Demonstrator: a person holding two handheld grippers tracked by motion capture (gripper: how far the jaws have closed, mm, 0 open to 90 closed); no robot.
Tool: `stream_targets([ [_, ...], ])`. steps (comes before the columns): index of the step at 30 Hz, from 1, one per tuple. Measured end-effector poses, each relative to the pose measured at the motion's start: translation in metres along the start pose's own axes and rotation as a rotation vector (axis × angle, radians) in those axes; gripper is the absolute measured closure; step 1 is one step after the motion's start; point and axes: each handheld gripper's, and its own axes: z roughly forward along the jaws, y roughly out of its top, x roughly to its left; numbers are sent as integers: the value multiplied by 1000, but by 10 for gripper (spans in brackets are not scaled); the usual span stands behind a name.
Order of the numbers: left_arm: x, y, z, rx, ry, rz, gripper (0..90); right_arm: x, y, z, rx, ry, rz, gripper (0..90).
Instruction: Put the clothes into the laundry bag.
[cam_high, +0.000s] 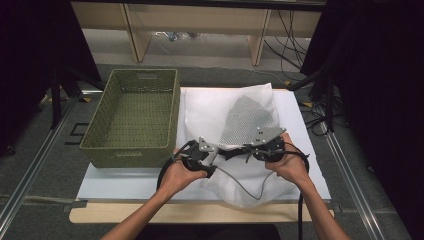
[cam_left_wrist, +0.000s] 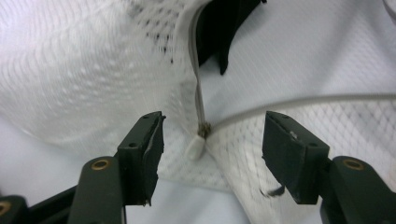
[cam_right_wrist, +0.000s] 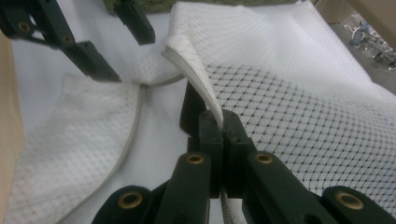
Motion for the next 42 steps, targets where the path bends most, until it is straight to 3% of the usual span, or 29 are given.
stream_targets([
  [2, 1, -2, -2, 14, -9, 8, 384, 2, -5, 2, 7, 11, -13, 899],
  [6, -2, -6, -5, 35, -46, 4, 384, 4, -10, 5, 29, 11, 6, 899],
  [8, -4, -7, -6, 71, -79, 16, 391, 5, -11, 6, 34, 12, 8, 899],
  [9, -5, -8, -5, 70, -79, 10, 404, 5, -11, 7, 26, 4, -16, 899],
  [12, -6, -12, 0, 84, -80, 21, 404, 6, -11, 7, 34, 7, 2, 899],
  [15, -4, -15, 3, 84, -86, 1, 415, 4, -12, 7, 24, 4, -21, 899],
  [16, -3, -16, 3, 90, -89, 11, 427, 5, -12, 6, 28, 5, 4, 899],
  [18, -2, -16, 4, 100, -107, -2, 460, 5, -12, 6, 27, 3, 3, 899],
  [19, 0, -16, 4, 116, -105, 26, 464, 5, -12, 6, 28, 6, 3, 899],
  [20, -2, -17, 7, 106, -106, 6, 469, 5, -12, 7, 29, 2, -3, 899],
  [21, 1, -16, 7, 131, -116, 34, 484, 6, -12, 7, 30, 4, -2, 899],
  [24, -2, -19, 16, 118, -131, 21, 504, 5, -12, 7, 29, 1, -3, 899],
  [26, -2, -20, 19, 125, -126, 79, 593, 5, -12, 7, 28, 5, -2, 899],
  [28, -3, -20, 19, 117, -117, 89, 705, 5, -12, 7, 34, 12, -4, 899],
  [29, -4, -18, 19, 123, -136, 73, 758, 5, -12, 7, 35, 8, -7, 899],
  [30, -4, -18, 18, 130, -138, 87, 852, 5, -12, 7, 35, 9, -7, 899],
  [31, -6, -18, 18, 136, -132, 102, 874, 5, -12, 7, 35, 10, -6, 899],
  [33, -11, -19, 15, 129, -117, 131, 886, 5, -12, 7, 30, 5, -5, 899],
  [36, -11, -20, 3, 123, -123, 142, 889, 5, -13, 6, 36, 15, -2, 899],
  [39, -8, -28, -9, 111, -136, 122, 889, 6, -14, 7, 39, 14, -2, 899],
  [41, -5, -33, -15, 116, -133, 138, 889, 6, -15, 8, 40, 18, -12, 899],
  [42, -5, -42, -20, 105, -136, 110, 889, 8, -18, 13, 65, 28, 6, 899],
])
